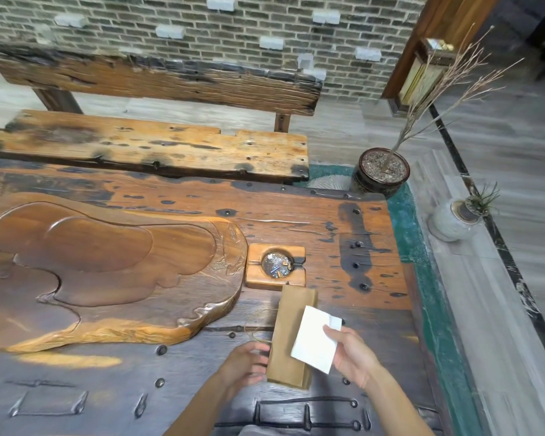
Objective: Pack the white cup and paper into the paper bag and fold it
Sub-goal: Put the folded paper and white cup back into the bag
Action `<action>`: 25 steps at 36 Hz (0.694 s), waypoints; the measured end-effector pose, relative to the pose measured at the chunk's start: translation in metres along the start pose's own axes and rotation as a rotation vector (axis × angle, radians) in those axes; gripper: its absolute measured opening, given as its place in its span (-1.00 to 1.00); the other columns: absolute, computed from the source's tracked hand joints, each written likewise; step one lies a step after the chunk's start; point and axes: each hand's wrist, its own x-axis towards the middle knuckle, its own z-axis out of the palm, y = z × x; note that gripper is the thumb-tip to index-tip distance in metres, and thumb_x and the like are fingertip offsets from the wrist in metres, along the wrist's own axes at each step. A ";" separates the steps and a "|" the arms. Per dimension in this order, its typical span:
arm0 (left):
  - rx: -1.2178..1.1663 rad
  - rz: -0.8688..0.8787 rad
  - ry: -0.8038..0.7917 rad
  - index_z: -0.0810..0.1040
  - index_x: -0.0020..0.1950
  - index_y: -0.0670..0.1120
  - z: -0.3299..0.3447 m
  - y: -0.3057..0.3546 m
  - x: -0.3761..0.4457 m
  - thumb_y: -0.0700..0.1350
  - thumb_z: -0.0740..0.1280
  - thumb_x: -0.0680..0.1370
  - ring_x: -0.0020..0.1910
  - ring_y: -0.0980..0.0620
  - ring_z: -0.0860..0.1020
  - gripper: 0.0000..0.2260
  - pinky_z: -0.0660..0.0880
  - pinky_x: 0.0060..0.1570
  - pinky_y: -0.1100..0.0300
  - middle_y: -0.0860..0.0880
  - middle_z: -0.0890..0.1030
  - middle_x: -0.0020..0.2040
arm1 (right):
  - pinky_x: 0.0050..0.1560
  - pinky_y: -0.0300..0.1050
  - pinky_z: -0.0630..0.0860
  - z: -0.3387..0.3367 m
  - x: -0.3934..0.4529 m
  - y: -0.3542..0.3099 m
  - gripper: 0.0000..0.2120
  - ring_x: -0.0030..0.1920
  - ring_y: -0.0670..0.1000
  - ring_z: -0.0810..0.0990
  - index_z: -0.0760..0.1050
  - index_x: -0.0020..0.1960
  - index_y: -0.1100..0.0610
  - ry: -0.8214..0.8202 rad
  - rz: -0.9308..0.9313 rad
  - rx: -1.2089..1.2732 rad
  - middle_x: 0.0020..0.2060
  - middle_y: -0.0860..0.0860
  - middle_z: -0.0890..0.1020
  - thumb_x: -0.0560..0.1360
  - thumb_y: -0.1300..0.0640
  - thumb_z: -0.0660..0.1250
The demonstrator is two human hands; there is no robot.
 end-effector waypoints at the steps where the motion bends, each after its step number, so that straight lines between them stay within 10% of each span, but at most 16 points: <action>1: -0.014 0.015 -0.003 0.59 0.17 -0.16 -0.001 -0.001 -0.001 -0.30 0.21 0.58 -0.31 0.05 0.57 -0.76 0.50 -0.31 0.24 -0.06 0.65 -0.21 | 0.01 0.13 0.61 0.000 0.002 0.004 -0.73 0.00 0.24 0.68 0.44 0.26 0.43 -0.008 0.011 -0.002 0.06 0.34 0.67 0.59 0.36 0.23; 8: -0.136 0.008 0.052 0.47 0.05 -0.15 0.005 -0.013 -0.005 -0.26 0.32 0.58 -0.39 0.04 0.53 -0.92 0.55 -0.30 0.15 -0.10 0.58 -0.21 | 0.06 0.14 0.57 -0.004 0.014 0.021 -0.71 0.08 0.28 0.63 0.44 0.28 0.40 0.019 0.031 -0.018 0.11 0.34 0.65 0.59 0.33 0.22; 18: -0.263 -0.024 -0.045 0.54 0.08 -0.23 0.019 -0.028 -0.007 -0.06 0.50 0.40 -0.46 0.10 0.40 -0.64 0.57 -0.22 0.12 -0.03 0.45 -0.34 | 0.09 0.16 0.55 -0.012 0.014 0.033 -0.71 0.10 0.30 0.61 0.45 0.28 0.39 0.042 0.014 -0.026 0.11 0.36 0.64 0.59 0.31 0.23; 25: -0.273 -0.058 -0.147 0.59 0.19 -0.08 0.028 -0.024 -0.023 0.07 0.63 0.31 0.22 -0.13 0.42 -0.47 0.56 -0.09 0.08 -0.17 0.51 0.31 | 0.31 0.27 0.42 -0.014 0.013 0.042 -0.67 0.21 0.35 0.57 0.45 0.29 0.43 0.005 0.004 -0.002 0.16 0.38 0.61 0.57 0.30 0.25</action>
